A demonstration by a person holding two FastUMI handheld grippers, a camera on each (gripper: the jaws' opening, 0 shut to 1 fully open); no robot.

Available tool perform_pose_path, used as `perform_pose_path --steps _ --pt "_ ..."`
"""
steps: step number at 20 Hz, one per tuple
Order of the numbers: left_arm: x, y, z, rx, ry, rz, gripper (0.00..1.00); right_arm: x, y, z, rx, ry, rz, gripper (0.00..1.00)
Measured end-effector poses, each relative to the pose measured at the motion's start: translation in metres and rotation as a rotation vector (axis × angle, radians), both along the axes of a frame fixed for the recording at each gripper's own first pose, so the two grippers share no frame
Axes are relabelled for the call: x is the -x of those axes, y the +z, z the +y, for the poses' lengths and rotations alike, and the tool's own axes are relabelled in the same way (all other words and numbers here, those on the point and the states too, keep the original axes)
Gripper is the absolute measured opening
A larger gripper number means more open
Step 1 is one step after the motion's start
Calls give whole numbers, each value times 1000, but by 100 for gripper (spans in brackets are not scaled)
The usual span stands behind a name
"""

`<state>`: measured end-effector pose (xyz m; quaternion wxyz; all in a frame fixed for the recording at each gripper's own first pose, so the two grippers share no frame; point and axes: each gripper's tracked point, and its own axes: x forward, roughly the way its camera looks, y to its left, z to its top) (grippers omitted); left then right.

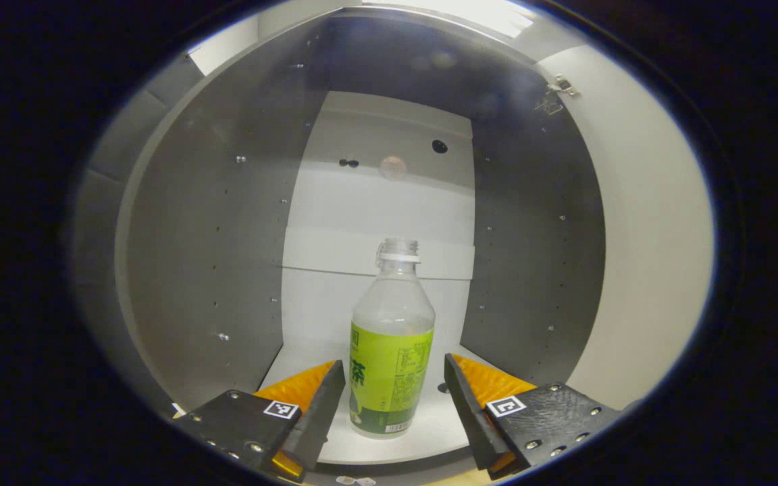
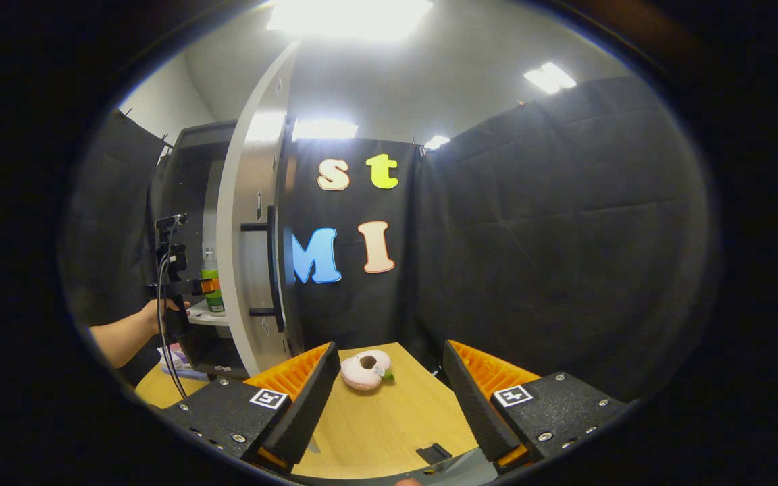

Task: Open the cabinet door with the right hand, grasp the bottle in the cabinet with the left hand and place it on the coaster, then close the cabinet door with the right hand.

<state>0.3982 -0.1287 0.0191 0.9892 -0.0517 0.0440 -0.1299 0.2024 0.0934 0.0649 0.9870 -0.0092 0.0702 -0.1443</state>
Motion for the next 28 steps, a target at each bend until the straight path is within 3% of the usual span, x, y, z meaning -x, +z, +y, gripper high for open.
perform_pose_path --steps 1,3,4,7,13,16,19,23,24,25,26,28 --pt "-4 -2 0 -7 3 1 84 0 -1 -1 -1 -6 4 95" --pt "-10 -4 3 -24 6 0 86 0 -1 0 -6 -13 9 95" --pt "-9 -4 2 -30 -5 4 69 -1 0 1 -9 -9 5 95" --pt "10 1 3 -38 -34 0 69 -7 0 6 -18 30 -7 95" --pt "73 19 26 -45 -14 -44 72 -15 1 17 -36 144 -14 95" --pt "104 27 38 -66 4 -69 68 -18 1 20 -42 177 -16 95" --pt "138 26 49 -67 19 -73 72 -19 1 26 -67 210 -17 95" --pt "185 16 58 -56 35 -70 69 -21 1 29 -81 239 -17 95" --pt "196 11 59 -54 39 -64 73 -21 1 30 -87 245 -20 95" --pt "207 5 61 -55 44 -58 69 -21 2 31 -92 251 -24 95" --pt "217 -1 63 -54 50 -53 73 -22 2 32 -97 256 -25 95" --pt "237 -15 65 -44 60 -40 69 -24 1 32 -103 266 -26 95"
